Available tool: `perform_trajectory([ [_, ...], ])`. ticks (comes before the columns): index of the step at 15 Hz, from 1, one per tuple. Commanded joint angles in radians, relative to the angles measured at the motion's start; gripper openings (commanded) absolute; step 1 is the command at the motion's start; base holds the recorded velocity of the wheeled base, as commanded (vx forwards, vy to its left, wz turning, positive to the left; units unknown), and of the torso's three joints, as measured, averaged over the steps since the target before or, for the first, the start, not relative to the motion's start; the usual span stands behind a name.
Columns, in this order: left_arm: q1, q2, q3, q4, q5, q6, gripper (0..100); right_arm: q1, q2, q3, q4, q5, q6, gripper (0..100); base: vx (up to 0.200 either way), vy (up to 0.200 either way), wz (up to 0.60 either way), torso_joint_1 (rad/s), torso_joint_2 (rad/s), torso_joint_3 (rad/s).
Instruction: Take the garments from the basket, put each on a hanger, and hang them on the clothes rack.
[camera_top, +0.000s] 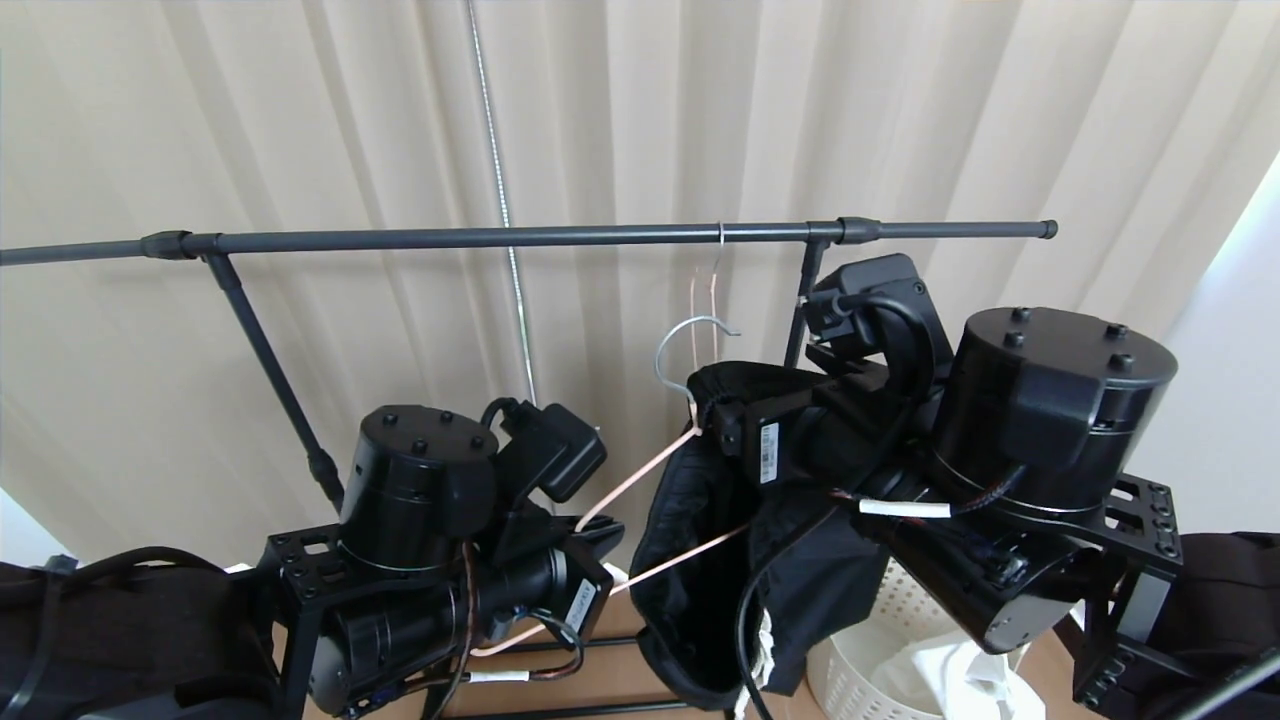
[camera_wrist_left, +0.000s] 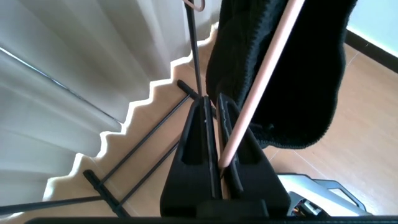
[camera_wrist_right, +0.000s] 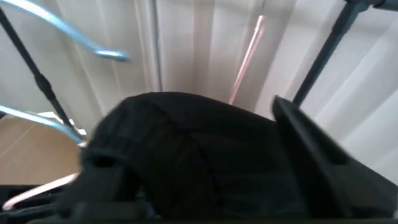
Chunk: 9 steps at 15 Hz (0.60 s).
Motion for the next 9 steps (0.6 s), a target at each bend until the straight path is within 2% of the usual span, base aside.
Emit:
perform_trajectory([
  [1,-0.002,-0.021,0.002,0.0,-0.001,0.001,0,-0.023,-0.018,-0.003,0.002,0.0,-0.001,100,0.0,0.0,0.0,0.0,0.0,0.0],
  [9,0.017,-0.033,0.018,-0.029,0.002,-0.002,0,-0.022,-0.021,0.002,-0.001,0.002,-0.007,100,0.0,0.0,0.0,0.0,0.0,0.0],
])
